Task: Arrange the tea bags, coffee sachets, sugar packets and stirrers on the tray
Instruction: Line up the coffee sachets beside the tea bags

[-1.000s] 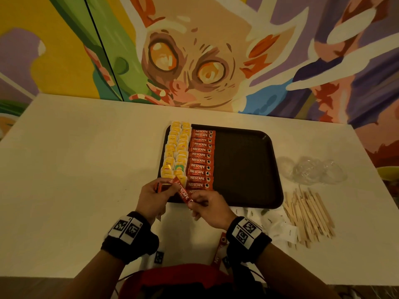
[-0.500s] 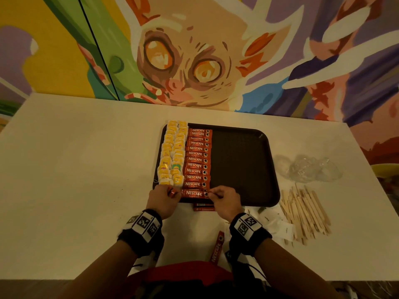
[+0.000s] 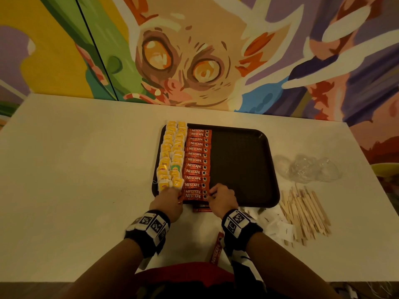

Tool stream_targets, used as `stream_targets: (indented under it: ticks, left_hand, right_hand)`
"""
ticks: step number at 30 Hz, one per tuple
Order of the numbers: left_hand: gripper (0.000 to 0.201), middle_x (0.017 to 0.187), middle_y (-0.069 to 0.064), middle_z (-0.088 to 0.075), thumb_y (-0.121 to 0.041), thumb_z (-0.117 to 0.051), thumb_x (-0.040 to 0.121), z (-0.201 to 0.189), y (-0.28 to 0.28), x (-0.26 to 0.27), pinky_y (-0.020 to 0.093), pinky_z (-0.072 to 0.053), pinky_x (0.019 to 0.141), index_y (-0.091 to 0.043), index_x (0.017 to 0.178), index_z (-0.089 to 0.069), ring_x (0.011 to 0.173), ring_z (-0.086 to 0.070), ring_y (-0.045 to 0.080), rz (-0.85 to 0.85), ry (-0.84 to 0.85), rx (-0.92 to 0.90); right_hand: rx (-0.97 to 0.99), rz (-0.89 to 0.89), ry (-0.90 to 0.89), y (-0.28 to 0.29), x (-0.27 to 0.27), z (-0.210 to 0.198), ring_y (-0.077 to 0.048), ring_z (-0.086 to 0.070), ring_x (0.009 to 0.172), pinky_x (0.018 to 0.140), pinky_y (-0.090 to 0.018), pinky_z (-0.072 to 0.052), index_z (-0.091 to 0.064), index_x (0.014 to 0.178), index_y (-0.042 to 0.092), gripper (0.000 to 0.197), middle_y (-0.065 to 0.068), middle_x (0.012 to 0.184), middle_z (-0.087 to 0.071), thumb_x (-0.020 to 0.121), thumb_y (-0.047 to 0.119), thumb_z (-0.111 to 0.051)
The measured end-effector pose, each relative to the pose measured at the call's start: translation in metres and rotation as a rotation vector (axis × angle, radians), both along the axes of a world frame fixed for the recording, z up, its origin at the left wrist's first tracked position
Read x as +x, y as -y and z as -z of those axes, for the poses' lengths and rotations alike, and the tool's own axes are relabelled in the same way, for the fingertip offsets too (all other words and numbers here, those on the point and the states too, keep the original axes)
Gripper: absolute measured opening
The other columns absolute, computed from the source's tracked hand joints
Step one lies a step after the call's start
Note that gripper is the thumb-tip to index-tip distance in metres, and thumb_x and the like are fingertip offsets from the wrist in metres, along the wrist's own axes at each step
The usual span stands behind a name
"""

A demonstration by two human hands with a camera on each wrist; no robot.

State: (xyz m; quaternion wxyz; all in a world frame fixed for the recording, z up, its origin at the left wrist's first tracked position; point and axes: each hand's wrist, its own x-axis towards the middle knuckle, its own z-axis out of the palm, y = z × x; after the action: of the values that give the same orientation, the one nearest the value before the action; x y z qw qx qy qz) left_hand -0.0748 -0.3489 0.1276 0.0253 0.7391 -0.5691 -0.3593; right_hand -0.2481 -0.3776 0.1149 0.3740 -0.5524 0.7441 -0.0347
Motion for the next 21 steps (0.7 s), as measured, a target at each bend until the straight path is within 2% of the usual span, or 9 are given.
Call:
stream_targets:
  ticks: [5, 8, 12, 17, 21]
  left_hand:
    - [0.034, 0.124, 0.006, -0.057, -0.03, -0.049, 0.096, 0.0005, -0.0001, -0.0013, 0.04, -0.05, 0.094, -0.017, 0.127, -0.054, 0.109, -0.058, 0.026, 0.009, 0.022, 0.013]
    - [0.032, 0.122, 0.006, -0.057, -0.032, -0.048, 0.096, 0.0002, -0.0016, -0.0011, 0.039, -0.051, 0.091, -0.019, 0.126, -0.053, 0.107, -0.059, 0.026, 0.014, 0.042, -0.003]
    - [0.032, 0.121, 0.006, -0.058, -0.033, -0.048, 0.096, 0.0007, -0.0022, 0.0003, 0.04, -0.051, 0.091, -0.019, 0.125, -0.053, 0.105, -0.06, 0.025, 0.01, 0.026, 0.012]
    - [0.032, 0.119, 0.006, -0.06, -0.032, -0.05, 0.096, -0.0007, -0.0043, -0.0004, 0.04, -0.051, 0.093, -0.019, 0.125, -0.053, 0.105, -0.061, 0.026, 0.002, 0.008, 0.014]
    - [0.029, 0.118, 0.005, -0.061, -0.033, -0.05, 0.096, -0.0034, -0.007, 0.0023, 0.039, -0.051, 0.092, -0.021, 0.121, -0.057, 0.104, -0.061, 0.026, -0.018, -0.006, -0.01]
  right_hand:
    - [0.017, 0.02, -0.022, 0.003, 0.0022, -0.003, -0.021, -0.063, 0.1, 0.086, -0.038, -0.057, -0.056, 0.111, 0.021, 0.027, -0.005, 0.114, -0.063, 0.089, 0.028, -0.069]
    - [0.028, 0.041, -0.014, 0.0042, 0.0024, -0.0077, -0.02, -0.063, 0.098, 0.081, -0.033, -0.057, -0.055, 0.112, 0.019, 0.027, -0.004, 0.113, -0.062, 0.091, 0.03, -0.066]
    - [0.032, 0.047, -0.02, 0.0042, 0.0019, -0.0093, -0.021, -0.063, 0.1, 0.084, -0.036, -0.057, -0.056, 0.116, 0.019, 0.029, -0.005, 0.117, -0.059, 0.092, 0.034, -0.065]
    - [0.033, 0.045, 0.016, 0.0043, 0.0022, -0.0077, -0.021, -0.065, 0.097, 0.083, -0.037, -0.058, -0.057, 0.112, 0.019, 0.027, -0.005, 0.114, -0.063, 0.091, 0.034, -0.066]
    - [-0.007, 0.071, 0.058, 0.0026, -0.0012, -0.0081, -0.019, -0.066, 0.092, 0.078, -0.034, -0.059, -0.058, 0.108, 0.022, 0.024, -0.004, 0.109, -0.065, 0.089, 0.033, -0.068]
